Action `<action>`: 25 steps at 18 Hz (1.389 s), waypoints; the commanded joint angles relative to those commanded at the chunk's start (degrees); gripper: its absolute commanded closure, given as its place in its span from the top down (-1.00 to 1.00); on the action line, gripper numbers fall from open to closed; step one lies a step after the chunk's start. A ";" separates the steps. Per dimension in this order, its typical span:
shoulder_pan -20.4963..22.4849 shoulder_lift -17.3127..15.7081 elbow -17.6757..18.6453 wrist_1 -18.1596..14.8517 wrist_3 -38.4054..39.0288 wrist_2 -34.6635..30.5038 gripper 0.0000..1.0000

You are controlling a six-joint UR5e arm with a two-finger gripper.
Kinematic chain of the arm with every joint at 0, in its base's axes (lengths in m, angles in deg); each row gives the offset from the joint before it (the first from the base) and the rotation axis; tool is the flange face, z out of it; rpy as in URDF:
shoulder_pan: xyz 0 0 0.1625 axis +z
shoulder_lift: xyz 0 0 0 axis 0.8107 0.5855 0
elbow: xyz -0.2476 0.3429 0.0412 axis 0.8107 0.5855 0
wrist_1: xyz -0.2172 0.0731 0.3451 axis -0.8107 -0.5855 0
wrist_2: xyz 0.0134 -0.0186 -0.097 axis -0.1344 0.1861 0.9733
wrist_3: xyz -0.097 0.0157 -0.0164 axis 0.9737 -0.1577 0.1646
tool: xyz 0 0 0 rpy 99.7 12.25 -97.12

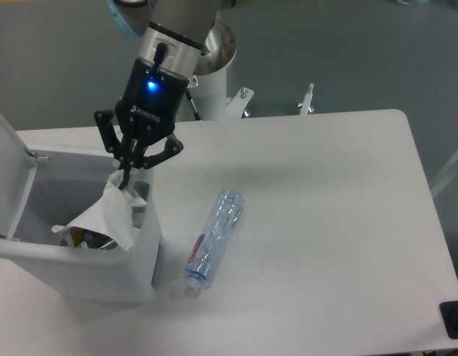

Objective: Place the trash in the trash can
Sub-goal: 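Carry the bag over the trash bin and open the gripper, then move the open gripper over the water bottle and lower it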

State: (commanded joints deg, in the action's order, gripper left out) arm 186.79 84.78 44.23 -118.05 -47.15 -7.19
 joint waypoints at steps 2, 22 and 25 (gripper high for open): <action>0.00 0.09 0.00 0.00 -0.27 0.00 0.93; 8.08 9.39 -2.63 -0.35 -4.22 -1.14 1.00; 7.91 13.96 -5.18 -0.44 -4.49 -7.01 1.00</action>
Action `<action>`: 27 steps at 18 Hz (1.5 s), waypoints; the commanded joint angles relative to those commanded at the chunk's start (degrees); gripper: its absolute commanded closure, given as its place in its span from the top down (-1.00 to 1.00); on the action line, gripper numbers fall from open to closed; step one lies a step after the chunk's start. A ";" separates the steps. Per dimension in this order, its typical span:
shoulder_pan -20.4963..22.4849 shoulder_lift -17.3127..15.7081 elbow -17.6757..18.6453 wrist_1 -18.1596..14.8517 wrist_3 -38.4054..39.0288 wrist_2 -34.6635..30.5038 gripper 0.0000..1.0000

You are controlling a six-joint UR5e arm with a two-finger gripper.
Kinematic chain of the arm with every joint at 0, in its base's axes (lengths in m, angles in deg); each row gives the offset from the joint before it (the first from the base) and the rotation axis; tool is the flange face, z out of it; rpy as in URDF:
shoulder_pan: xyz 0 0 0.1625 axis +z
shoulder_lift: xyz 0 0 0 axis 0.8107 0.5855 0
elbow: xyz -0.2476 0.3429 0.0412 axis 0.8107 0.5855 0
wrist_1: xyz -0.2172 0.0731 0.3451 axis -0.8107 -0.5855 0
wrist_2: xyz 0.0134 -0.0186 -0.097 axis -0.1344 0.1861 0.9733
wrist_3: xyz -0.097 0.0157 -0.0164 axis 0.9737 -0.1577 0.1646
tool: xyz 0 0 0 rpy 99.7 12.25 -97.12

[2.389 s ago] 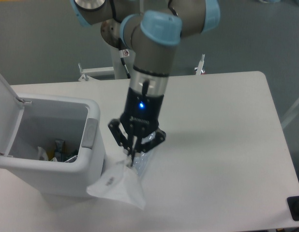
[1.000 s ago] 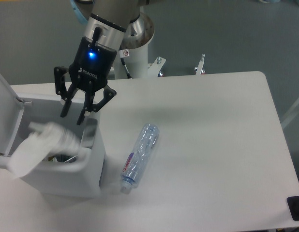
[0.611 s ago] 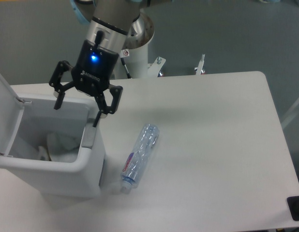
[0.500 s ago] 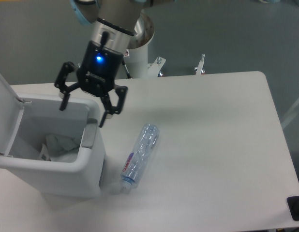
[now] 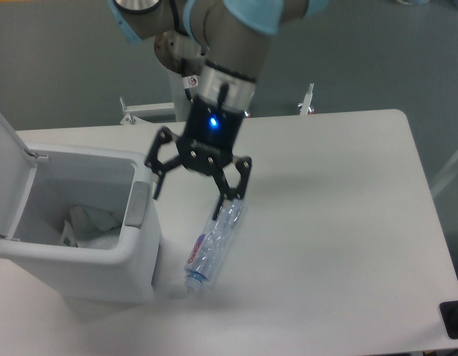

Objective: Place the trash in the trash can
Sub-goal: 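Move the open gripper over the water bottle and lower it, then close the gripper on the bottle cap end and lift the bottle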

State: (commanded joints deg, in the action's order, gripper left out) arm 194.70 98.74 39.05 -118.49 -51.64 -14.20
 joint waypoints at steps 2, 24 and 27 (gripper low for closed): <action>-0.26 3.60 -2.37 -0.26 0.00 -0.55 1.00; -8.96 19.26 -5.62 -7.64 -9.67 -16.97 1.00; -9.23 20.58 -6.51 -8.88 -9.49 -17.33 1.00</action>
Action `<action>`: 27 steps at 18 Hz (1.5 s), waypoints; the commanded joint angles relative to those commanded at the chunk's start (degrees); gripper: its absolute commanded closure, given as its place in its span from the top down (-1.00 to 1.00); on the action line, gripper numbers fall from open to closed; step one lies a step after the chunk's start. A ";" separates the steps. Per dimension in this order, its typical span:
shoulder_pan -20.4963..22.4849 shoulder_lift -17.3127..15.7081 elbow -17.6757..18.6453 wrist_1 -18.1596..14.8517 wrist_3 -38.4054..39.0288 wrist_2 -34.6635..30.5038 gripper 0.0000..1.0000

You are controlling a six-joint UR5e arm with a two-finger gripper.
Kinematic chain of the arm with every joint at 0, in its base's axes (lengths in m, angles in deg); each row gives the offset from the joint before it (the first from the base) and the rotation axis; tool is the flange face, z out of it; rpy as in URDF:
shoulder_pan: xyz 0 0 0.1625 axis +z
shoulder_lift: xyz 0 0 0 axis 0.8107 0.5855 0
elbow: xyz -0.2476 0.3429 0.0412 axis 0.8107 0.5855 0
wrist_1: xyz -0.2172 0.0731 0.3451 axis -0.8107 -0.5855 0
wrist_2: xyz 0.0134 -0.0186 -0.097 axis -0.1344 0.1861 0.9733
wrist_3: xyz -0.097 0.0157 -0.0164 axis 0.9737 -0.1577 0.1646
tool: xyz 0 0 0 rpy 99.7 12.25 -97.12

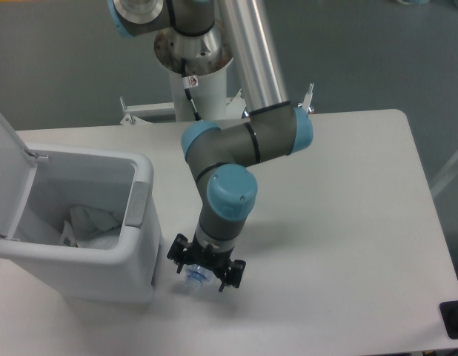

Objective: Place the trash in the trash can
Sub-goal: 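Close the gripper on the bottle cap end and lift the bottle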

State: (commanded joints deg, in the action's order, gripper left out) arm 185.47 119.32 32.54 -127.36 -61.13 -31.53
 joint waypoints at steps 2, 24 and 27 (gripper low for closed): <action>-0.52 0.79 0.00 -0.09 0.26 0.00 1.00; -0.36 0.01 -5.09 -0.26 2.81 0.70 -0.92; 1.75 -0.35 -8.08 -0.18 2.55 4.20 -0.94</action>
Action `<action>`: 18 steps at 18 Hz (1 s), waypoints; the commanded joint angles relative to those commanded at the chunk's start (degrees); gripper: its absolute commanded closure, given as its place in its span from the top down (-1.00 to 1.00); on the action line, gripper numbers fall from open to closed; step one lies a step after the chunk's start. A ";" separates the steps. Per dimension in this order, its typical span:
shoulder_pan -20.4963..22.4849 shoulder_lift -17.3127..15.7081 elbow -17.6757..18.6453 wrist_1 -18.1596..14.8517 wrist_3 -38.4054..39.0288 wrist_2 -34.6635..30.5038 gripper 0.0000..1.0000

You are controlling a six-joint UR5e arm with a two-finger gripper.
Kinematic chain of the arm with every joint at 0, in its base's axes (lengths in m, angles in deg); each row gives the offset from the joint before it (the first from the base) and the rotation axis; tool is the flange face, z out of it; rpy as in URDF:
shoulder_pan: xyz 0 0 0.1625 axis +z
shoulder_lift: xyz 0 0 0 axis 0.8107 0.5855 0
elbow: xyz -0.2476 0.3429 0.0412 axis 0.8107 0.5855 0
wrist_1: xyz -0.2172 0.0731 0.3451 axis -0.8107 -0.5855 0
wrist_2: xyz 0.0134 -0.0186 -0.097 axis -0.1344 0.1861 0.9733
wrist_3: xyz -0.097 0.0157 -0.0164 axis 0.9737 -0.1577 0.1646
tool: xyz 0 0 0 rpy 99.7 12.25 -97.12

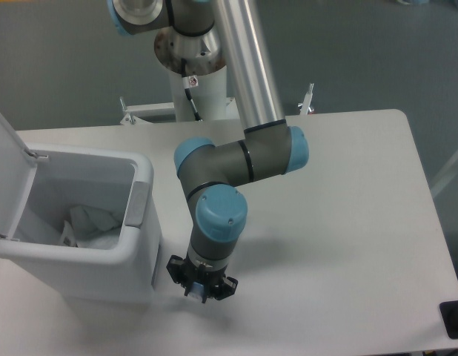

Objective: Place the trash in the trash can
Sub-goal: 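Close the gripper on the bottle cap end and lift the bottle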

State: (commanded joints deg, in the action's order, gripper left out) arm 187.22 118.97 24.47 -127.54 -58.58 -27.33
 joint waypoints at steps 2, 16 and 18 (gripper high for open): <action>1.23 0.09 -2.46 0.00 0.00 2.47 -0.95; 7.74 -6.93 -13.72 0.26 13.52 26.11 -0.94; 7.65 -8.34 -14.33 0.53 15.11 30.14 -0.94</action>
State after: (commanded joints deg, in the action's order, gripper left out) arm 194.88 110.63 10.13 -127.01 -43.47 2.81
